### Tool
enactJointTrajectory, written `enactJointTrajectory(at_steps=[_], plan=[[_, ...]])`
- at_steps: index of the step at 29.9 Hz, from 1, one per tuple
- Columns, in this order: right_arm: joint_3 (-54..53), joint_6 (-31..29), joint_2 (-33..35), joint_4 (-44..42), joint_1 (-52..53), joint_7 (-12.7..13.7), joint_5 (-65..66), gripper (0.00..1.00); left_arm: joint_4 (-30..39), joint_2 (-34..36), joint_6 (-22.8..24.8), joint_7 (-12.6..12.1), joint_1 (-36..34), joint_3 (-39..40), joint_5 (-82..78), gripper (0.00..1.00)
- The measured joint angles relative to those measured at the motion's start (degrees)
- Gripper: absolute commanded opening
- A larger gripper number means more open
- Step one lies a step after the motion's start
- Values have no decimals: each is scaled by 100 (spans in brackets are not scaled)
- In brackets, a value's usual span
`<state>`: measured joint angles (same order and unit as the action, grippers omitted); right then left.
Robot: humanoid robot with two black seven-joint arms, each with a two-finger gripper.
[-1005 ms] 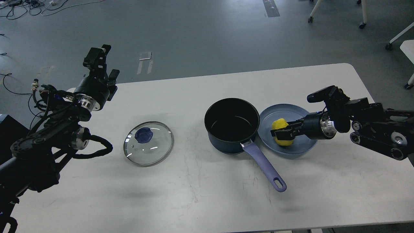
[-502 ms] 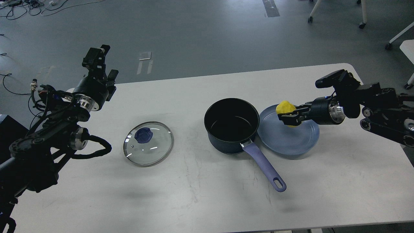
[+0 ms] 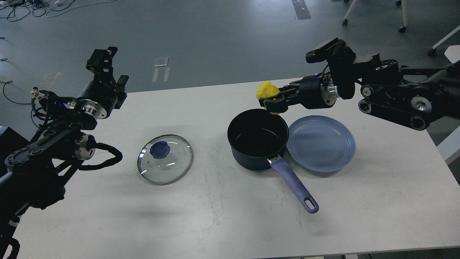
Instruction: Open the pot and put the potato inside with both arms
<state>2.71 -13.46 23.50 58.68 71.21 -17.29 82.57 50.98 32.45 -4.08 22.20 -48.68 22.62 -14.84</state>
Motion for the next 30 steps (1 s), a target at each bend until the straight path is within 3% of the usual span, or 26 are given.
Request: enactJointTrajectory(at_steps=[3,4,9,19,26,30], plan=[[144,-12,-148,-98,-60,-1,-3,93,68,76,141,-301,5,212,66,98],[166,-14,-166,-115,-83,-1,-4,98,87,107,235,-404,8,280,109,98],[191,-16,-199,-194,-187,27,-43,100,130,150,796,-724,16,476,342,98],[-378,189,-166,-247,-277,71,-1522,100,136,-28,1427,-785,70,584,1055,98],[-1798,264,-274,-620,-882,165,-4748,100,492,-199,1894,-787,513,952,1691,98],[-2431,282,-490,-715,-1394,277,-6260,100,618,-313,2253,-1005,889,1422,1716,98]])
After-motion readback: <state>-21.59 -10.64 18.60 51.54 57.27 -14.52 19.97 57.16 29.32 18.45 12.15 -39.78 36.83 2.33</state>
